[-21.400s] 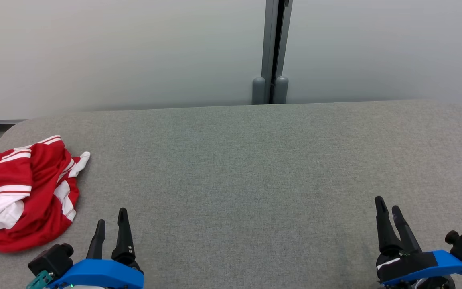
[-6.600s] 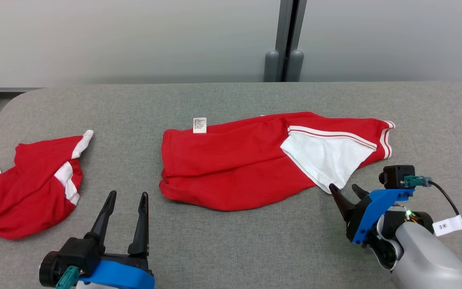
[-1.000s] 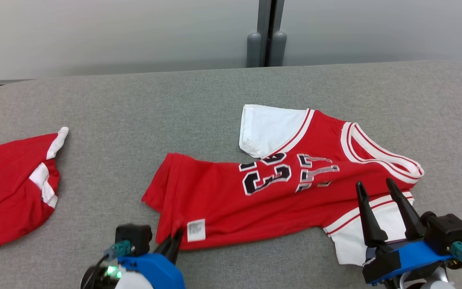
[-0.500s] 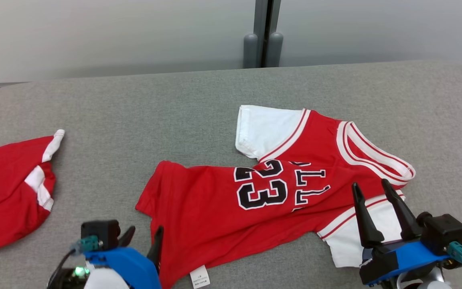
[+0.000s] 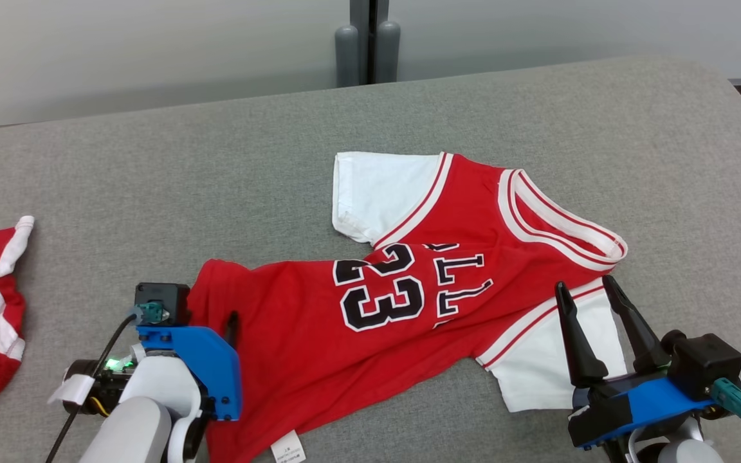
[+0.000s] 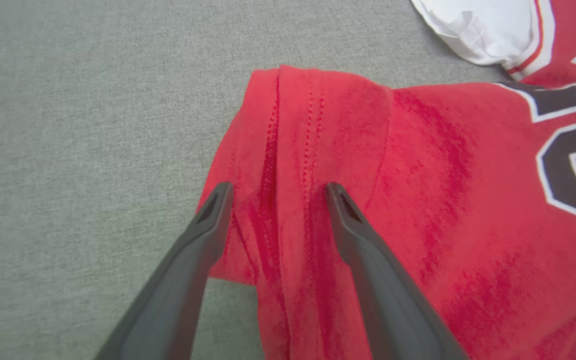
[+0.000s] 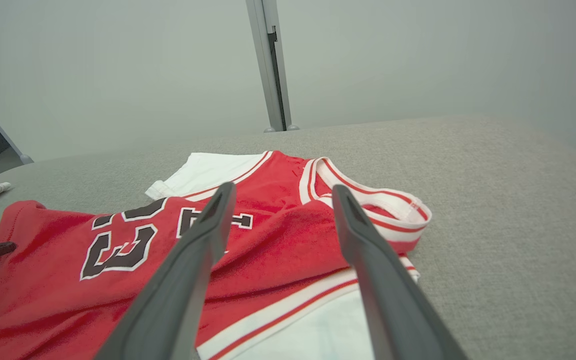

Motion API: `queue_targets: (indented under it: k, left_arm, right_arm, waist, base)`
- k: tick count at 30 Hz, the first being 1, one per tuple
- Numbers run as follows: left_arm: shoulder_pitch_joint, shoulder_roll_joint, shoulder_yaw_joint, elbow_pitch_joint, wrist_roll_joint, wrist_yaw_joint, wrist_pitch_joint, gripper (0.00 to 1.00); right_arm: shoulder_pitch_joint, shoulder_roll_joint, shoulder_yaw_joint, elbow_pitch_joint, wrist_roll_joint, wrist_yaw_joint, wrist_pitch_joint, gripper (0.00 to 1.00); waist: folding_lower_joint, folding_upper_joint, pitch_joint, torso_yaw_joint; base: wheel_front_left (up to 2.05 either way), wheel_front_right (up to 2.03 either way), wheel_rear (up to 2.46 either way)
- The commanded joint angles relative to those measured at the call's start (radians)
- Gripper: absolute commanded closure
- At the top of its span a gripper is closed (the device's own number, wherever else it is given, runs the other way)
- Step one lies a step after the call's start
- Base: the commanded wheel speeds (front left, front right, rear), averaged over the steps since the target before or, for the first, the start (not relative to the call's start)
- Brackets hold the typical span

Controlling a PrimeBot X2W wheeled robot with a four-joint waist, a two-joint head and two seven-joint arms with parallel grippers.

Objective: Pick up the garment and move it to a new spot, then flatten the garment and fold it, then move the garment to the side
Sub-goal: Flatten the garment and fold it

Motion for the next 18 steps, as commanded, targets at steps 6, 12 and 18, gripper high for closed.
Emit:
queue_targets:
  k: [6, 12, 18]
  left_arm:
    - [-0.063, 0.009, 0.011, 0.104, 0.005, 0.009, -0.006, 0.0]
    - [-0.073, -0.031, -0.001, 0.177, -0.046, -0.03, 0.009, 0.0]
    - [-0.109, -0.047, 0.008, 0.236, -0.035, -0.028, -0.102, 1.0]
  right_arm:
    - [-0.015, 0.0, 0.0, 0.009, 0.007, 0.0, -0.014, 0.0]
    - [-0.015, 0.0, -0.002, 0.015, 0.009, 0.0, -0.019, 0.0]
    - [-0.021, 0.0, 0.004, 0.009, 0.009, 0.0, -0.014, 0.0]
  waist:
    - [-0.0001, 0.0, 0.017, -0.02]
    - [-0.0001, 0.0, 0.025, -0.018]
    - [-0.0001, 0.0, 0.036, -0.02]
  base:
    - [0.0, 0.0, 0.0]
    - [0.0, 0.0, 0.0]
    - [0.0, 0.0, 0.0]
